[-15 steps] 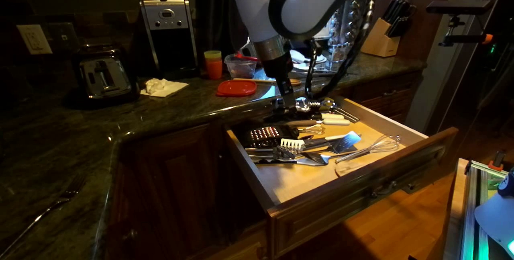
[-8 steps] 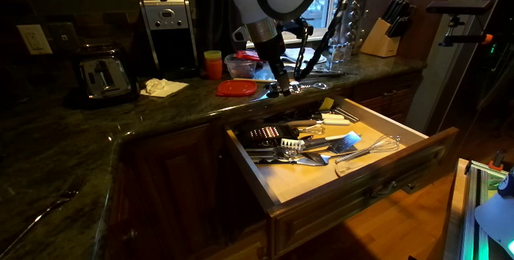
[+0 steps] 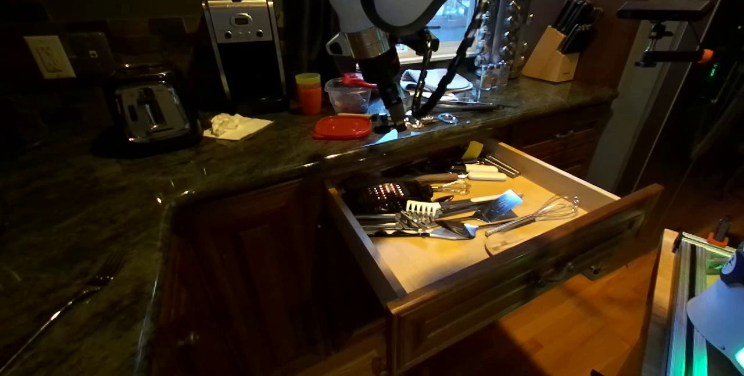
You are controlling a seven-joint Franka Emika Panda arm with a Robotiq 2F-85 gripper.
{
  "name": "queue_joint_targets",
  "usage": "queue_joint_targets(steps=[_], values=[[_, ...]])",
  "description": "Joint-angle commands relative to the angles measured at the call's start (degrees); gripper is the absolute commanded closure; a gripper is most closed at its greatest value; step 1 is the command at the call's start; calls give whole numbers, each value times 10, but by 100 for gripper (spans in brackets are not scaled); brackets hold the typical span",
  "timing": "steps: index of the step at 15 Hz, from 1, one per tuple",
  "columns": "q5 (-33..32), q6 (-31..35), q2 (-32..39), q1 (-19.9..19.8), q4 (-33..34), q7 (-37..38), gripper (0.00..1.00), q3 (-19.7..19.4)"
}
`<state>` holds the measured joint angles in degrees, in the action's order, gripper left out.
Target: Remove the bottle opener from the drawer and place it on the red lid on the counter
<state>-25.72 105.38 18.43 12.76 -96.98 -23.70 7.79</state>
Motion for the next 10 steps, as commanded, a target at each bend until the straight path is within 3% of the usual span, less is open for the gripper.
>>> queue_joint_targets(steps=[1, 10], values=[[-50, -21, 77, -9, 139, -42, 79, -12], [-43, 13, 253, -12, 405, -159, 79, -31]])
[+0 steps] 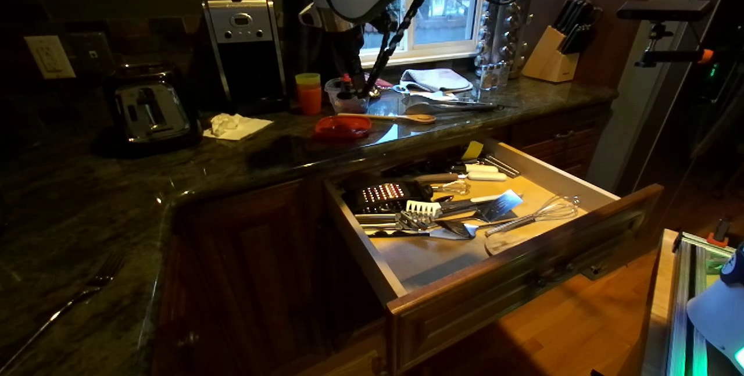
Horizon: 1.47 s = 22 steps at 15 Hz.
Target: Remove the bottle opener from the drawer and place it on the red lid on the counter
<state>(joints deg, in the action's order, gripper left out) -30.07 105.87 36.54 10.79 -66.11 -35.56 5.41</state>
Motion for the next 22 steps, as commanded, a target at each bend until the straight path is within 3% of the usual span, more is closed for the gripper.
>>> queue_joint_targets(steps=[1, 10, 11, 15, 16, 17, 18, 22], values=[[1, 12, 89, 10, 115, -52, 79, -10], [22, 26, 202, 26, 233, -126, 79, -27], [9, 25, 209, 17, 238, -127, 79, -10], [13, 21, 225, 16, 254, -145, 79, -7], [11, 17, 227, 16, 256, -147, 75, -9], [13, 17, 228, 15, 258, -149, 30, -8], [11, 17, 229, 16, 261, -151, 29, -9], [19, -9, 213, 17, 272, -147, 1, -6]])
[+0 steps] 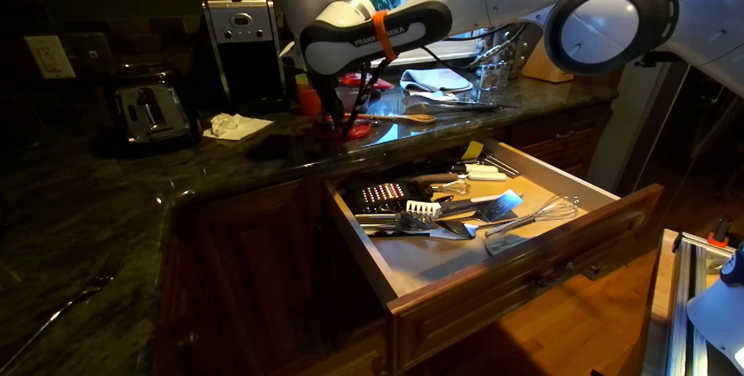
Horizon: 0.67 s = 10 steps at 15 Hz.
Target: Remove the bottle opener from the drawer and place it on the red lid on the counter
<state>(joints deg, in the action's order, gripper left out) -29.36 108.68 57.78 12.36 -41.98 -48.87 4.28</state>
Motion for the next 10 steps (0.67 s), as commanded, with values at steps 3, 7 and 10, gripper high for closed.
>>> queue_joint_targets(steps=[3, 7, 10], values=[[28, -86, -25, 0, 32, -1, 0, 17], [80, -211, -73, -2, 17, 71, 0, 34], [129, -224, -113, -6, -12, 141, 0, 53]])
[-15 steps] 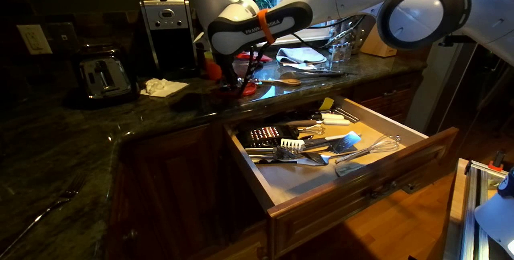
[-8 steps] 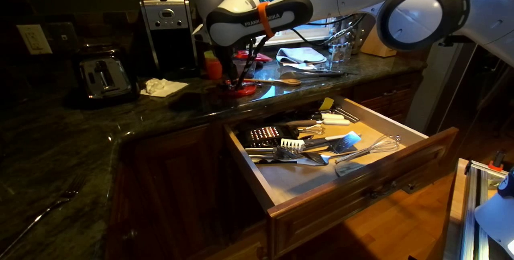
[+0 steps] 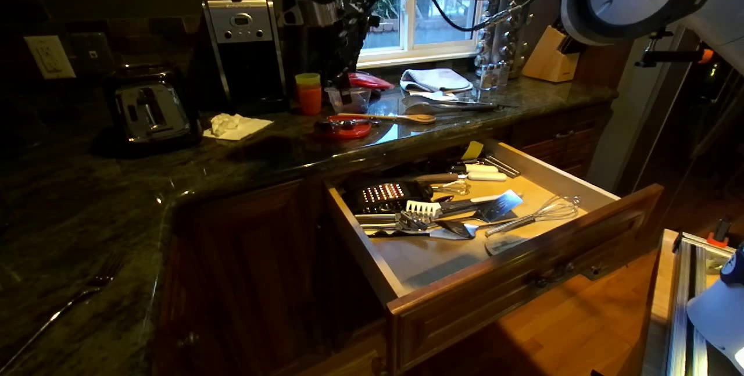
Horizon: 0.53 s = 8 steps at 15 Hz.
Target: Remove the bottle opener from the drawer and place it on the red lid on the counter
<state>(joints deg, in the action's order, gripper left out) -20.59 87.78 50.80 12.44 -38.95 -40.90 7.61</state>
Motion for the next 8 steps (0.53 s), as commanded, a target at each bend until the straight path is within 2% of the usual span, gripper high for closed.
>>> queue_joint_targets(steps=[1, 5, 8], values=[[51, -3, -59, -7, -60, 90, 0, 23], [70, 79, -130, -7, -163, 220, 0, 27], [73, 104, -173, -5, -233, 289, 0, 30]])
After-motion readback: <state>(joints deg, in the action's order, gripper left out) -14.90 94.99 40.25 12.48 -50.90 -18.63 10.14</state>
